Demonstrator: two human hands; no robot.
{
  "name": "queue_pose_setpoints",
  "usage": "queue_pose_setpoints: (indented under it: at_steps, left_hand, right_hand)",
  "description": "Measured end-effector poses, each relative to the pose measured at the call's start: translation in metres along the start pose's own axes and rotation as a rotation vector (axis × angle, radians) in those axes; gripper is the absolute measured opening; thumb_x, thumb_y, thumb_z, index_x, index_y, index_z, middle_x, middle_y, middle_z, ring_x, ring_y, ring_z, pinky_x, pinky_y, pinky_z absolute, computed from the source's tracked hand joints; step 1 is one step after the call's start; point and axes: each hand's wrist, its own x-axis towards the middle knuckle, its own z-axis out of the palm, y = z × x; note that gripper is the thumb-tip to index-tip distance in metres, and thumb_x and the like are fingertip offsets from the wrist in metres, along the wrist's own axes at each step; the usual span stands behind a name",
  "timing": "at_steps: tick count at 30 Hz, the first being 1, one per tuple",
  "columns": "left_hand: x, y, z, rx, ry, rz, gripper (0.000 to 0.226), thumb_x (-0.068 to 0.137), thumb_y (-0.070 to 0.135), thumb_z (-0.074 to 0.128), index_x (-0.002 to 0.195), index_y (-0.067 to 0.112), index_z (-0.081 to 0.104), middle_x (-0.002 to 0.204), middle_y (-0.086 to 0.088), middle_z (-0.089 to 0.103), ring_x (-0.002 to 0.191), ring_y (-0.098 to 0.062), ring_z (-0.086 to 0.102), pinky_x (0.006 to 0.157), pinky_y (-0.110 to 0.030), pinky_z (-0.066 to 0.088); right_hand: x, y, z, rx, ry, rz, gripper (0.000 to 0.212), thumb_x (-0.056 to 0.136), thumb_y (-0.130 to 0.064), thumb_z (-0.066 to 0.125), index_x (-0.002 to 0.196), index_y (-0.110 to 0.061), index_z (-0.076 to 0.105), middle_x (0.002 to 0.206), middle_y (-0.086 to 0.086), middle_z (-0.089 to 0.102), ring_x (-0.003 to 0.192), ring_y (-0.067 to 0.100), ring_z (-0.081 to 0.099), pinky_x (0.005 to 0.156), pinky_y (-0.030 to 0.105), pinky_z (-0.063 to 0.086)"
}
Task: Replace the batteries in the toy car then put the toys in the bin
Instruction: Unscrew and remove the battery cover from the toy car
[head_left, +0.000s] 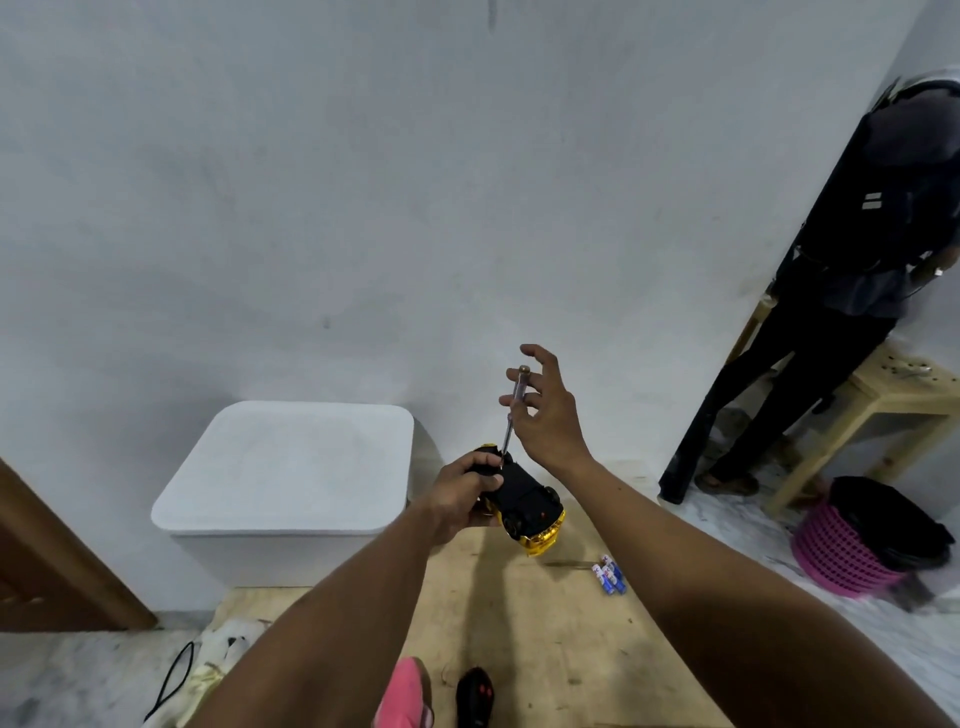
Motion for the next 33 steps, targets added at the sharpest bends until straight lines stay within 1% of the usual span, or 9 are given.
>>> queue_pose_setpoints:
  at_steps: [5, 9, 11, 15, 19, 21, 25, 30, 33]
  left_hand:
    - [0.008, -0.019, -0.01, 0.03, 0.011, -0.04, 0.023, 0.094, 0.002, 0.057, 0.104, 0.021, 0.066, 0.104, -0.012, 0.065, 0.088, -0.033, 0.061, 0.086, -0.053, 0.055]
    - [0.012, -0.039, -0.023, 0.076, 0.049, -0.071, 0.025, 0.096, 0.006, 0.056, 0.109, 0.025, 0.066, 0.11, -0.013, 0.064, 0.089, -0.034, 0.061, 0.08, -0.048, 0.057]
    - [0.014, -0.048, -0.029, 0.086, 0.061, -0.078, 0.026, 0.097, 0.006, 0.055, 0.113, 0.024, 0.064, 0.115, -0.014, 0.064, 0.091, -0.034, 0.06, 0.075, -0.044, 0.054]
    - [0.019, -0.06, -0.035, 0.084, 0.075, -0.09, 0.029, 0.096, 0.004, 0.055, 0.115, 0.025, 0.059, 0.114, -0.015, 0.063, 0.092, -0.034, 0.059, 0.077, -0.044, 0.051]
    - [0.021, -0.062, -0.032, 0.069, 0.064, -0.106, 0.032, 0.097, 0.004, 0.053, 0.121, 0.026, 0.055, 0.108, -0.011, 0.061, 0.091, -0.031, 0.056, 0.072, -0.039, 0.048]
    - [0.022, -0.061, -0.03, 0.06, 0.055, -0.132, 0.032, 0.098, 0.006, 0.051, 0.118, 0.029, 0.056, 0.108, -0.008, 0.061, 0.091, -0.031, 0.057, 0.071, -0.039, 0.048]
    - [0.022, -0.061, -0.03, 0.043, 0.02, -0.171, 0.034, 0.098, 0.005, 0.045, 0.117, 0.03, 0.057, 0.113, -0.009, 0.059, 0.091, -0.031, 0.058, 0.065, -0.039, 0.054]
    - [0.02, -0.063, -0.031, 0.037, 0.002, -0.184, 0.035, 0.097, 0.004, 0.041, 0.116, 0.028, 0.059, 0.117, -0.01, 0.056, 0.092, -0.031, 0.058, 0.066, -0.041, 0.056]
    - [0.017, -0.059, -0.03, 0.041, -0.002, -0.181, 0.035, 0.098, 0.006, 0.037, 0.115, 0.027, 0.059, 0.114, -0.01, 0.055, 0.09, -0.031, 0.056, 0.067, -0.041, 0.055]
  right_hand:
    - [-0.002, 0.026, -0.011, 0.125, 0.233, 0.109, 0.058, 0.092, -0.006, 0.062, 0.139, -0.031, 0.039, 0.109, -0.002, 0.068, 0.079, 0.016, 0.069, 0.069, 0.034, 0.061]
    - [-0.027, 0.084, -0.033, -0.018, 0.351, 0.385, 0.043, 0.082, -0.006, 0.069, 0.119, -0.025, 0.06, 0.101, 0.0, 0.072, 0.079, 0.014, 0.07, 0.075, 0.04, 0.061]
    - [-0.056, 0.12, -0.043, -0.173, 0.232, 0.52, 0.042, 0.074, -0.002, 0.072, 0.109, -0.023, 0.065, 0.092, 0.003, 0.071, 0.076, 0.018, 0.069, 0.071, 0.041, 0.06]
    - [-0.118, 0.166, -0.048, -0.491, -0.204, 0.765, 0.03, 0.072, 0.001, 0.072, 0.097, -0.013, 0.067, 0.08, 0.008, 0.068, 0.053, 0.015, 0.063, 0.043, 0.02, 0.049]
    - [-0.155, 0.181, -0.039, -0.514, -0.374, 0.925, 0.035, 0.069, 0.009, 0.076, 0.089, -0.015, 0.06, 0.081, 0.014, 0.062, 0.046, 0.018, 0.06, 0.033, 0.029, 0.049]
    - [-0.164, 0.187, -0.034, -0.562, -0.374, 0.901, 0.033, 0.071, 0.01, 0.073, 0.081, -0.017, 0.057, 0.084, 0.014, 0.061, 0.055, 0.027, 0.063, 0.033, 0.032, 0.05]
    - [-0.18, 0.209, -0.029, -0.71, -0.414, 0.78, 0.038, 0.069, 0.0, 0.073, 0.067, -0.026, 0.047, 0.09, 0.007, 0.063, 0.087, 0.033, 0.069, 0.073, 0.038, 0.057]
    - [-0.186, 0.215, -0.034, -0.656, -0.436, 0.855, 0.035, 0.07, -0.01, 0.079, 0.089, -0.024, 0.054, 0.089, 0.005, 0.066, 0.073, 0.02, 0.068, 0.061, 0.034, 0.056]
    - [-0.159, 0.201, -0.034, -0.615, -0.314, 0.633, 0.031, 0.074, -0.018, 0.081, 0.092, -0.026, 0.057, 0.077, -0.008, 0.065, 0.074, 0.016, 0.067, 0.07, 0.026, 0.049]
